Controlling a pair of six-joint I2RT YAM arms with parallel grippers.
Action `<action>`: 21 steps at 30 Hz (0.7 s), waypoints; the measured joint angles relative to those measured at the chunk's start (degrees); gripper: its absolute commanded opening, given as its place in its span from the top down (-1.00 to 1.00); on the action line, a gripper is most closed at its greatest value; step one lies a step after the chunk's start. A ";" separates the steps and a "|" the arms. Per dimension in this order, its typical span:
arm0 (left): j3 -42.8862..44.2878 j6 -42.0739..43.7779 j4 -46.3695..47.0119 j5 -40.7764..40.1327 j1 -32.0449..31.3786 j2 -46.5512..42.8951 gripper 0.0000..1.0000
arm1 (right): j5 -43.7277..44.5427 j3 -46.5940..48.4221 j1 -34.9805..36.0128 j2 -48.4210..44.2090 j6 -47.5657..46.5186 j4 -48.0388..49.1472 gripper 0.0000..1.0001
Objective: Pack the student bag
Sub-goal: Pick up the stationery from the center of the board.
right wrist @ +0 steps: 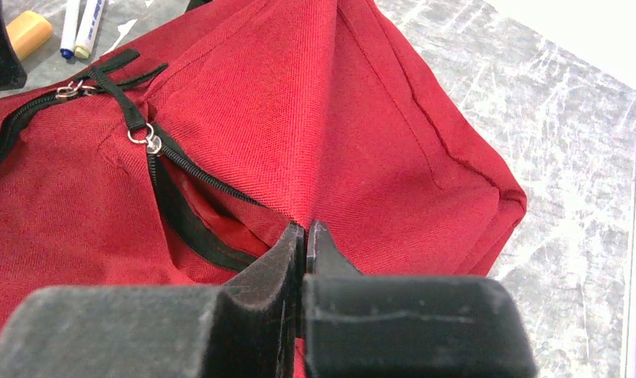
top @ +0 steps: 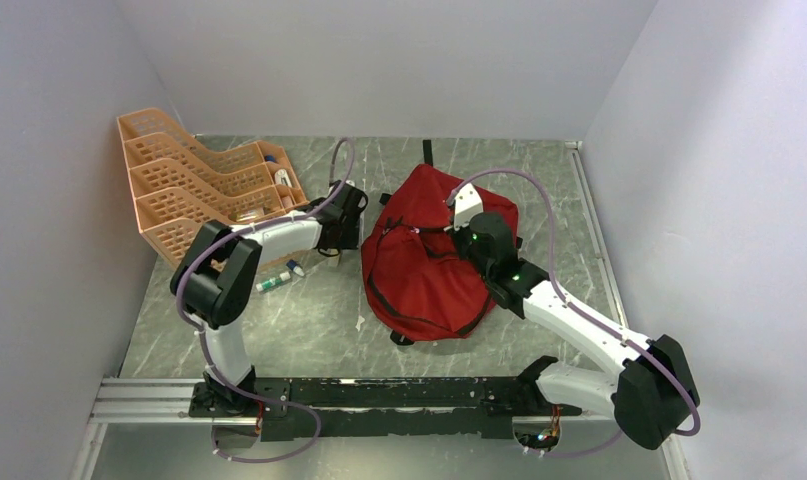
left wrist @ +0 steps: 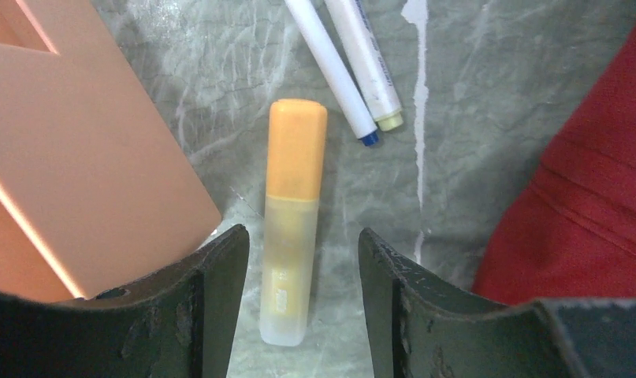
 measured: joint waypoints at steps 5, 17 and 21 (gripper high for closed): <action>0.35 0.52 0.04 0.98 1.05 2.34 -0.05 | -0.26 0.00 0.00 -0.17 0.00 -0.04 1.00; 0.31 0.72 0.66 5.29 1.38 2.34 0.73 | -1.36 0.00 -0.04 -0.15 0.11 -0.33 1.00; -1.92 0.61 0.31 7.19 1.38 -0.44 0.85 | -1.99 0.26 -0.04 0.02 0.48 -0.92 1.00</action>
